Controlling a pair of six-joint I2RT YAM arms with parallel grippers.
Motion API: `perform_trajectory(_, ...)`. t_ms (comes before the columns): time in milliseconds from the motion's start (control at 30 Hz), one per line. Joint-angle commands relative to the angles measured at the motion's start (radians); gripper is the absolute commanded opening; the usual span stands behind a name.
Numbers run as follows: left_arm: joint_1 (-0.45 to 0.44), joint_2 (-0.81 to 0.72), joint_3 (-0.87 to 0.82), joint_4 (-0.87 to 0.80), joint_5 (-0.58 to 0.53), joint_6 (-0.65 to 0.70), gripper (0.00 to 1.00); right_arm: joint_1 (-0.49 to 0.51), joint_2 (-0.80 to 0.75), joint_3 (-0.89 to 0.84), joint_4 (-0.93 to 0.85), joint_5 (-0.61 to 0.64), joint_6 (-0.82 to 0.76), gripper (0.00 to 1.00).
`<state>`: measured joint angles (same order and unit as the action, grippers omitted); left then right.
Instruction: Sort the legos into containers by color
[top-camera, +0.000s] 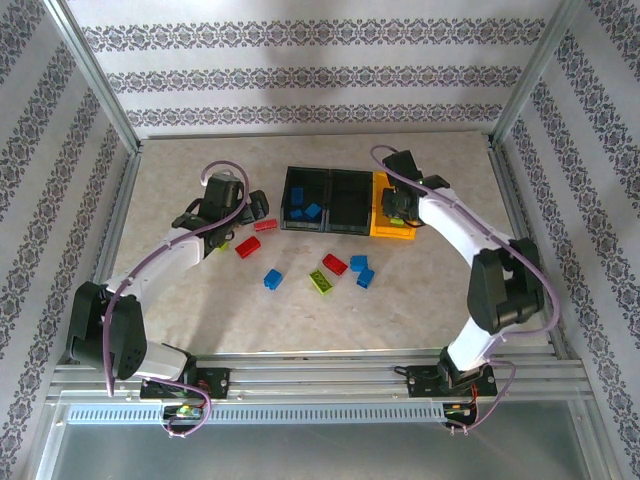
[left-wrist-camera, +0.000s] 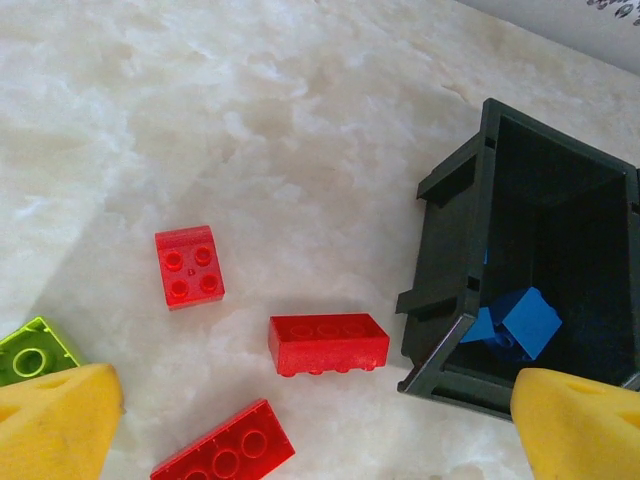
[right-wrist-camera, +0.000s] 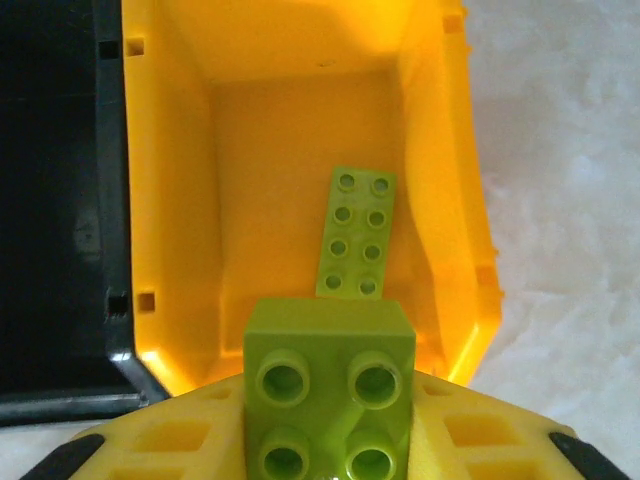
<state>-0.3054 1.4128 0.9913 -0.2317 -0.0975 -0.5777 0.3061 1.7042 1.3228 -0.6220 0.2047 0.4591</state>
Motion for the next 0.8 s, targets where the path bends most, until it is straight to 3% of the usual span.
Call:
perform_trajectory(0, 0.014, -0.035, -0.017, -0.014, 0.014, -0.002, 1.0, -0.019, 0.061, 0.063, 0.009, -0.039, -0.047, 0.35)
perform_trajectory(300, 0.017, -0.062, -0.055, -0.034, 0.022, -0.002, 1.0, -0.044, 0.211, 0.15, 0.021, -0.073, -0.061, 0.37)
perform_trajectory(767, 0.016, -0.095, -0.133, -0.069, 0.068, -0.004, 1.0, -0.073, 0.264, 0.182, 0.028, -0.082, -0.065, 0.48)
